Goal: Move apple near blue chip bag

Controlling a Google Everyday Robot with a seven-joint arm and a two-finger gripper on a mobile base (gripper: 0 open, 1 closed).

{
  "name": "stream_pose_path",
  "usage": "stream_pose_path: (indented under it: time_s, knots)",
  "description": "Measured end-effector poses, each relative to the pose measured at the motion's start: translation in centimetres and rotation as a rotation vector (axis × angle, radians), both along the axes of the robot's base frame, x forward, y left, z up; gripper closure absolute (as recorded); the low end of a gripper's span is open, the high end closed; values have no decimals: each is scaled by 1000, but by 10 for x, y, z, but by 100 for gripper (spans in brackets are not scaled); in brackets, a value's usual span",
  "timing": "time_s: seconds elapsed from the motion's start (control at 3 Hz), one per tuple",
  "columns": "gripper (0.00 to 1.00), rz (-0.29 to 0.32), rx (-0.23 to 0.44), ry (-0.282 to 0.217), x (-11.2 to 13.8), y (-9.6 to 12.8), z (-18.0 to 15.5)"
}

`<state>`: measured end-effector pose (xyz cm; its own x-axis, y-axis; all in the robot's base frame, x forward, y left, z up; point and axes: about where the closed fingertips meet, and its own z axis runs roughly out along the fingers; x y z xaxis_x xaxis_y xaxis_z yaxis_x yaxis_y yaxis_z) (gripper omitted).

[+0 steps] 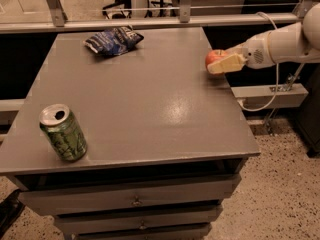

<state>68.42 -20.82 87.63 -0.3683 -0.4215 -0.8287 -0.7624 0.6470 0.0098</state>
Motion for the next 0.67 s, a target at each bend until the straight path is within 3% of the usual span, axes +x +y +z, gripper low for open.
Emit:
stream_pose_path:
  time_s: [0.33,0.67]
  knots:
    - [88,25,23,-64,-10,1,29]
    - [100,29,24,-61,-9,3,27]
